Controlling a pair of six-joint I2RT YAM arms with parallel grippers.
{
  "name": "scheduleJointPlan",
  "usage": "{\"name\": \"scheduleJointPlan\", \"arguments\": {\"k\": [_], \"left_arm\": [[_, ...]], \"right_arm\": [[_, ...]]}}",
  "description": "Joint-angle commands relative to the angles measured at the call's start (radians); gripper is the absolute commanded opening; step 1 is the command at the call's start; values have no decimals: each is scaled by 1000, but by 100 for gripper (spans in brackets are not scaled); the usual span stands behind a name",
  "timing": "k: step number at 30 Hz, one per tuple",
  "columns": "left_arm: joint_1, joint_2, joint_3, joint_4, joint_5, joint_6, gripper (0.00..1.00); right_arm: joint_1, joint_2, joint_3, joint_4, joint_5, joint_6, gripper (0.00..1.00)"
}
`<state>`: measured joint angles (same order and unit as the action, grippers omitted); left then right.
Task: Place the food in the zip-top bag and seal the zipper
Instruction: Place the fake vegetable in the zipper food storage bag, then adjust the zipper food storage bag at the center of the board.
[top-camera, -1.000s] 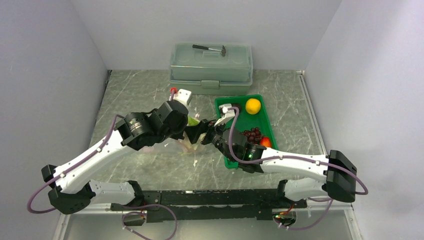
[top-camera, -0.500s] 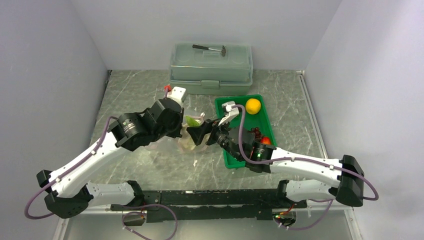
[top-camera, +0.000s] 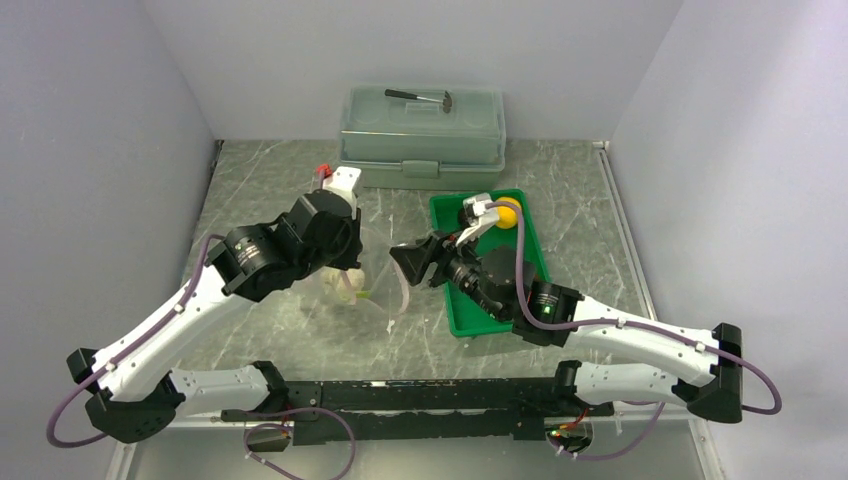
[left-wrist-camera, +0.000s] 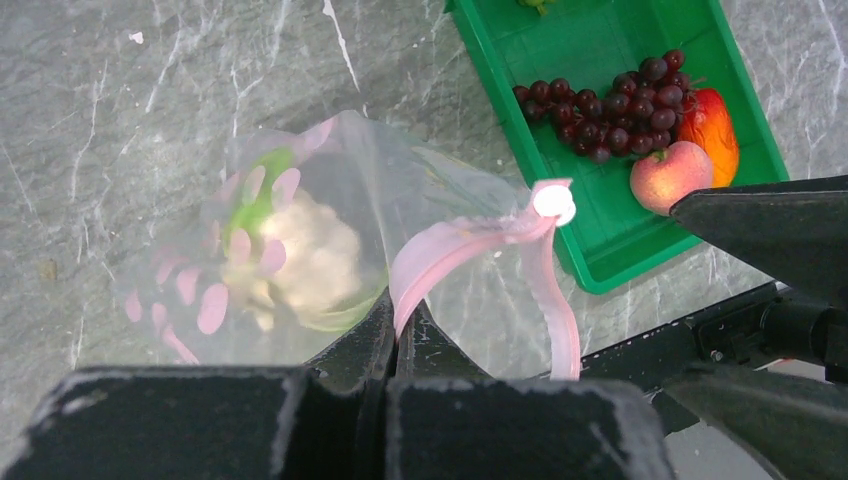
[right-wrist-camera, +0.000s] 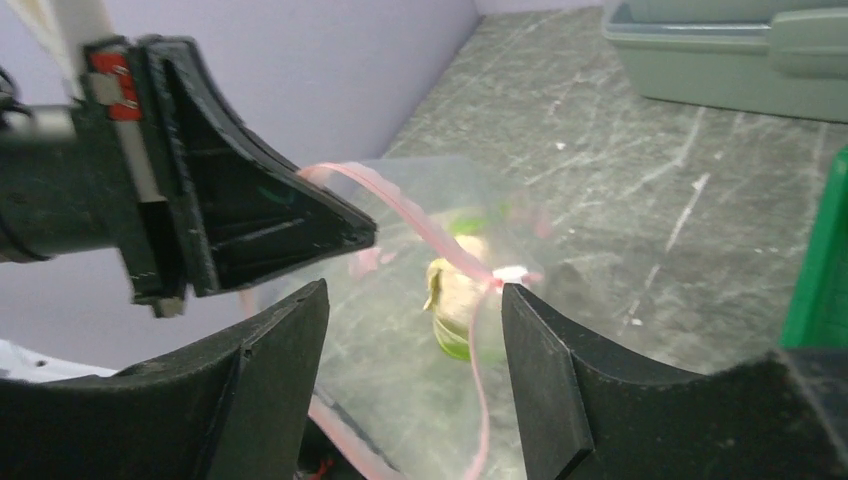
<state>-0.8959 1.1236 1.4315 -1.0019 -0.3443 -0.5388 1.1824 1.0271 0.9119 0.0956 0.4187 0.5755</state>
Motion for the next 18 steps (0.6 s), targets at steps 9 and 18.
{"name": "scheduleJointPlan", "arguments": {"k": [9, 18], "left_arm": [[15, 36, 60, 13, -42, 11, 0], [16, 94, 204, -66, -210, 84, 0]], "right_arm": [[3, -29, 33, -179, 119, 4, 63], [-8, -70, 51, -347, 256, -16, 67]]}}
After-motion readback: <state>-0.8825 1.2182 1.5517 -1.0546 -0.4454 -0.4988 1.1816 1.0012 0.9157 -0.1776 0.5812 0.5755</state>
